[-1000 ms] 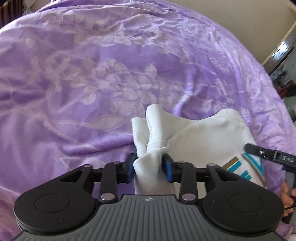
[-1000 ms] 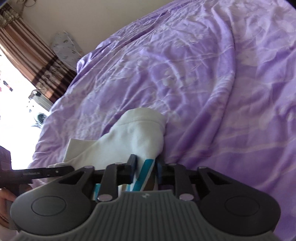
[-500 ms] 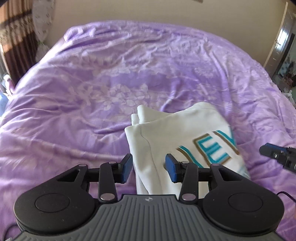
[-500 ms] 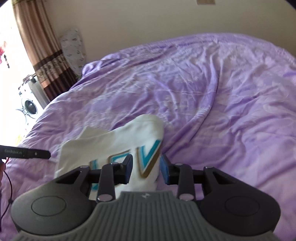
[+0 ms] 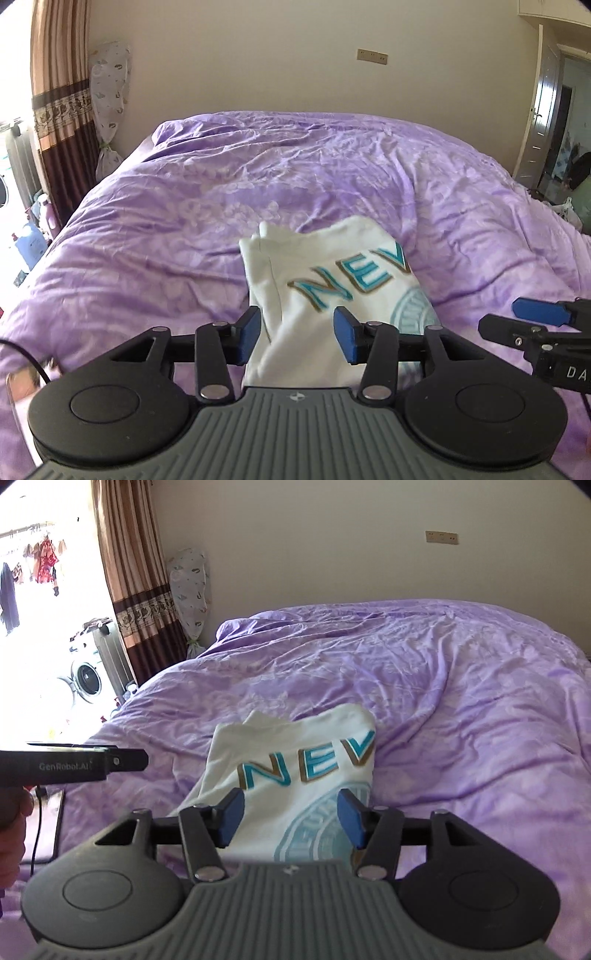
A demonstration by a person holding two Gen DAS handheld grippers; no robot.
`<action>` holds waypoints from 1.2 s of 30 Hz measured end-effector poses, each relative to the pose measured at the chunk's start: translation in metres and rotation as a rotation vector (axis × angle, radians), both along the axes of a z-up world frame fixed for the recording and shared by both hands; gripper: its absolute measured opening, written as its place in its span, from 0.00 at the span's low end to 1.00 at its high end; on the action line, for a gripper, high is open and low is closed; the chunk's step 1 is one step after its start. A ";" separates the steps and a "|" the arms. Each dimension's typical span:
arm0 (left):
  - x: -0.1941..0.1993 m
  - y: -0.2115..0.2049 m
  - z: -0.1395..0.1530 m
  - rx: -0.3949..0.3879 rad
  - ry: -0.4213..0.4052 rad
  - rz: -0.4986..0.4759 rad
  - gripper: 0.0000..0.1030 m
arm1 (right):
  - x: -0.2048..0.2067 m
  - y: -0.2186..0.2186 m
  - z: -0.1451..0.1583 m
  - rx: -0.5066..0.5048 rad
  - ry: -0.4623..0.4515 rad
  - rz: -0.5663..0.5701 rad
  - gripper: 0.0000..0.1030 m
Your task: Fold small clothes
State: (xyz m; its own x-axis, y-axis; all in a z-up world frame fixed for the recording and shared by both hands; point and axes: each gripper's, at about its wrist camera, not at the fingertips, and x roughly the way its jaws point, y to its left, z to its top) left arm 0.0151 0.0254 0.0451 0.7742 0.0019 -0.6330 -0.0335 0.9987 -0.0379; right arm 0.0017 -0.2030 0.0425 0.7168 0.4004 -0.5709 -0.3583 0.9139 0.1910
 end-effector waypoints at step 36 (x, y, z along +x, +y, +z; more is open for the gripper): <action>-0.031 -0.020 -0.064 0.056 0.226 0.044 0.77 | -0.033 0.019 -0.054 -0.104 0.178 -0.011 0.79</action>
